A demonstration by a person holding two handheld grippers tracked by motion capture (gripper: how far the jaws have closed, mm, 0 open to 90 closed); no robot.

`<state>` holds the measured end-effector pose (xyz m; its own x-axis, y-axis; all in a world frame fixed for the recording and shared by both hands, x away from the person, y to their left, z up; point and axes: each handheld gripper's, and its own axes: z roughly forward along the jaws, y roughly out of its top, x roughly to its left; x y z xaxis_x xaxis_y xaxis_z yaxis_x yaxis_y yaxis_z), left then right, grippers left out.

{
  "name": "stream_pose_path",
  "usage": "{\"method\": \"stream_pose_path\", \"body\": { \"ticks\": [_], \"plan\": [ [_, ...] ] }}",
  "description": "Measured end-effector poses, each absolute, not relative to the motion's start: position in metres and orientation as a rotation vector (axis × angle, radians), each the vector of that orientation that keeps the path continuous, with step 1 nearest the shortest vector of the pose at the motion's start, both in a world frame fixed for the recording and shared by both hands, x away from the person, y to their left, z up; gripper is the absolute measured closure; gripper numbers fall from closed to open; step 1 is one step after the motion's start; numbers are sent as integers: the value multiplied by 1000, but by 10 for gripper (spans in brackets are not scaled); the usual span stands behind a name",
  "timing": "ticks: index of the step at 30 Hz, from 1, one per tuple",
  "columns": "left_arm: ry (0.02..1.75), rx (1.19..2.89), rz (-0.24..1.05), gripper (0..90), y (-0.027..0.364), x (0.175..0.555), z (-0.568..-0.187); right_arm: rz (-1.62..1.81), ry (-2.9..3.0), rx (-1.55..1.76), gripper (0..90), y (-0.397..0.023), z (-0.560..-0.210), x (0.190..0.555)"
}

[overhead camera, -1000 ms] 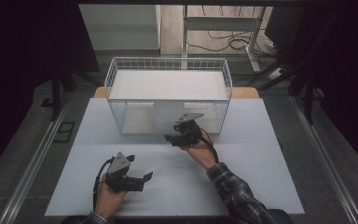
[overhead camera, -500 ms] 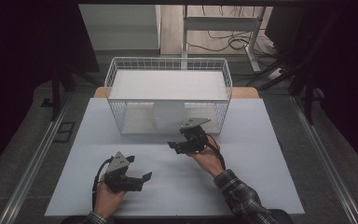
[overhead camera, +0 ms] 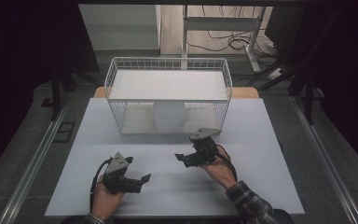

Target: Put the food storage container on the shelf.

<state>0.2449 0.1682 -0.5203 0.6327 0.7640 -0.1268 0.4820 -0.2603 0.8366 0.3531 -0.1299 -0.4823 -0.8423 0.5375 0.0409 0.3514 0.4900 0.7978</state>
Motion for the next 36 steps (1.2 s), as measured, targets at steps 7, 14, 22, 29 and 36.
{"method": "stream_pose_path", "body": {
  "ticks": [7, 14, 22, 29, 36],
  "plan": [
    [981, 1930, 402, 47, 171, 239, -517, 1277, 2516, 755, 62, -142, -478, 340],
    [998, 1918, 411, 47, 178, 231, -516, 1272, 2509, 727, 58, -153, -476, 329],
    [1026, 1902, 434, 45, 191, 223, -517, 1265, 2489, 774, 55, -177, -478, 320],
    [1051, 1873, 465, 36, 203, 215, -518, 1254, 2467, 833, 55, -201, -483, 313],
    [1072, 1839, 454, 26, 213, 210, -519, 1234, 2444, 867, 35, -218, -486, 304]
  ]
}}
